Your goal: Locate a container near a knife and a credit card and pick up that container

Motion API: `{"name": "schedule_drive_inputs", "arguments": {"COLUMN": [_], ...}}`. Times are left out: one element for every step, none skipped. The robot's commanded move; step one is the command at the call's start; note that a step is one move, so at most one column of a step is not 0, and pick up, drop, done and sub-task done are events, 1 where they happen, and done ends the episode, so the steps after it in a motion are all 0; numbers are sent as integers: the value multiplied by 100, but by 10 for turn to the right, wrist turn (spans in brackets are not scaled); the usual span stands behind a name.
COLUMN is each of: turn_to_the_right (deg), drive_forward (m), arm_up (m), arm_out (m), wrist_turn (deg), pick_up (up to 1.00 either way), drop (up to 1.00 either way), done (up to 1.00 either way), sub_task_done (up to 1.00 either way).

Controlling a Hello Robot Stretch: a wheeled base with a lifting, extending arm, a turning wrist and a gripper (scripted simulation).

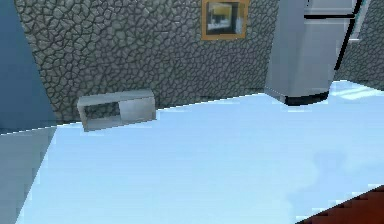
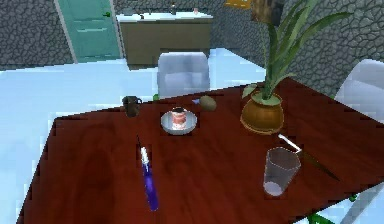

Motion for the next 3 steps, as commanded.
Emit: {"name": "schedule_drive_inputs", "arguments": {"turn_to_the_right": [0, 0, 0], "drive_forward": [0, 0, 0], "arm_up": [50, 38, 0], "arm_out": [0, 0, 48], "wrist_turn": [0, 0, 0], "pick_up": [0, 0, 0], "drop": [0, 0, 0], "done": [0, 0, 0], "sub_task_done": [0, 0, 0]}}
